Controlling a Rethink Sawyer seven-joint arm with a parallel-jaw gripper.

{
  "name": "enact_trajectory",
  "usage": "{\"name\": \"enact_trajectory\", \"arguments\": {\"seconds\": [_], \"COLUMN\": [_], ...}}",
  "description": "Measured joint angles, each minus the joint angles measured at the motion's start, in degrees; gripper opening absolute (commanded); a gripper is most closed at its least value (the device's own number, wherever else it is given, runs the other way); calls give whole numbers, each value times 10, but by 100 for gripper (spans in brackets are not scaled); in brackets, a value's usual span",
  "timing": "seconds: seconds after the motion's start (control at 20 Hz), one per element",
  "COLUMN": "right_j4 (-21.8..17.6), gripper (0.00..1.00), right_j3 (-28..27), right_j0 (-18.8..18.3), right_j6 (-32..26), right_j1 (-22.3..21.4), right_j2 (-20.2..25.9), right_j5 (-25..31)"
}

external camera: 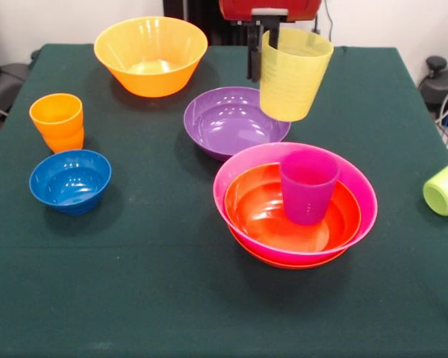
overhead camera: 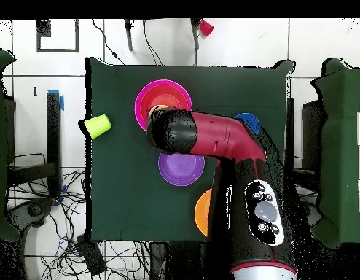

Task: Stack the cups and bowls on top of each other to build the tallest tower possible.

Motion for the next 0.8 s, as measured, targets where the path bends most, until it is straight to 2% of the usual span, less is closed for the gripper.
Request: {"name": "enact_trajectory", "arguments": {"seconds": [0.8], "right_j4": [12], "gripper": [0], "right_j3": [3], "right_j0": [15], "right_j6": [0], "right_j1": [23], "right_j2": [-2], "right_j5": [-1]}}
